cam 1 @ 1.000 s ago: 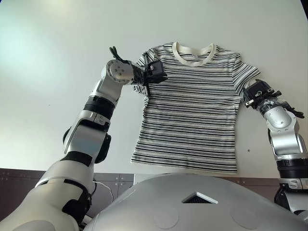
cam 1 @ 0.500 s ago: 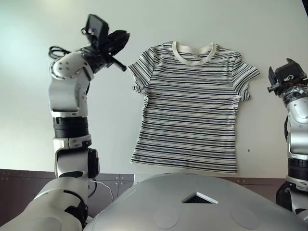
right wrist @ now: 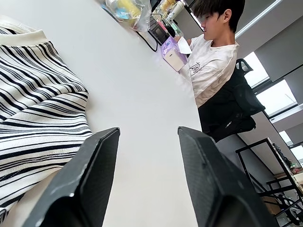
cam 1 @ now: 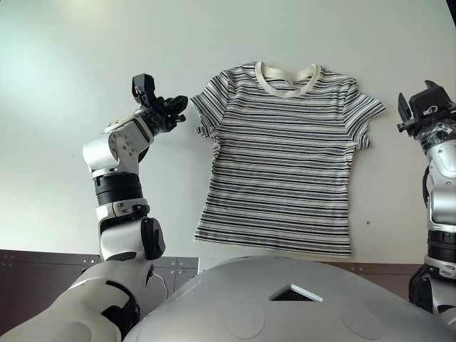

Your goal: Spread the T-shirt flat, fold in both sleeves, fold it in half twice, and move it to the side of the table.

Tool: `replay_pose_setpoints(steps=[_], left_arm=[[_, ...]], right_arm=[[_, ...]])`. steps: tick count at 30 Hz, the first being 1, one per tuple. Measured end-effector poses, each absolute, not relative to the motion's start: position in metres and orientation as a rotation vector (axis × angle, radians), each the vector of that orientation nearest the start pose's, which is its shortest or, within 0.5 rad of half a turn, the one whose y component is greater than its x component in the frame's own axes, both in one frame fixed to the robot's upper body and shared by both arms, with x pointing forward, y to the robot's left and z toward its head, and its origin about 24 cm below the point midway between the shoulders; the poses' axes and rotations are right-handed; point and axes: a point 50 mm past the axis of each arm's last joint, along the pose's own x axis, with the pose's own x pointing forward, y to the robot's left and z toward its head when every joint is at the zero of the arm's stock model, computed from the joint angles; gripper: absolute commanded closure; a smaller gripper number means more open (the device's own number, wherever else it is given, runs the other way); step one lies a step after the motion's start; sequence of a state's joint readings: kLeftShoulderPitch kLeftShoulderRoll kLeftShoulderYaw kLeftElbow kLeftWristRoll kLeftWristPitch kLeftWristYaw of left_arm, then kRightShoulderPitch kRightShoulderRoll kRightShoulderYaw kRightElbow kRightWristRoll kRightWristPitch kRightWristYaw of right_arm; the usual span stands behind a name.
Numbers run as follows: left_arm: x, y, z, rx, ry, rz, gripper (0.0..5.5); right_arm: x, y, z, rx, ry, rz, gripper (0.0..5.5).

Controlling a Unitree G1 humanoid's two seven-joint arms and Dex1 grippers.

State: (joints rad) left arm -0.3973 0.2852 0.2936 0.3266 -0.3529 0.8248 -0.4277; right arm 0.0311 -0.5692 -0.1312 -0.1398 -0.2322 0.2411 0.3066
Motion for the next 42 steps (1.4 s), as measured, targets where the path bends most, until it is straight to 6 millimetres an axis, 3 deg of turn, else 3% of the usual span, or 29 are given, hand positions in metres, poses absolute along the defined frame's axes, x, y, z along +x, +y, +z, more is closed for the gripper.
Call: replay_pose_setpoints(steps=[13, 20, 29, 32, 36, 42], left_arm=[[0.320, 0.210, 0.022, -0.417, 0.665, -0.284, 4.19], [0.323, 0.213, 0.022, -0.422, 0.688, -0.270, 5.38], [0.323, 0.213, 0.022, -0.422, 0.692, -0.273, 5.38], [0.326, 0.210, 0.032, -0.402, 0.659, -0.296, 5.38], [0.331, 0.187, 0.061, -0.372, 0.593, -0.403, 5.38], [0.328, 0.143, 0.081, -0.298, 0.577, -0.543, 5.38]], right_arm=[[0.245, -0.264, 0.082, -0.765, 0.228, 0.125, 3.22], [0.245, -0.262, 0.082, -0.763, 0.226, 0.129, 3.22], [0.246, -0.261, 0.082, -0.759, 0.223, 0.130, 3.22], [0.246, -0.260, 0.082, -0.758, 0.218, 0.130, 3.22], [0.247, -0.259, 0.084, -0.756, 0.206, 0.127, 3.22], [0.247, -0.255, 0.083, -0.746, 0.202, 0.130, 3.22]])
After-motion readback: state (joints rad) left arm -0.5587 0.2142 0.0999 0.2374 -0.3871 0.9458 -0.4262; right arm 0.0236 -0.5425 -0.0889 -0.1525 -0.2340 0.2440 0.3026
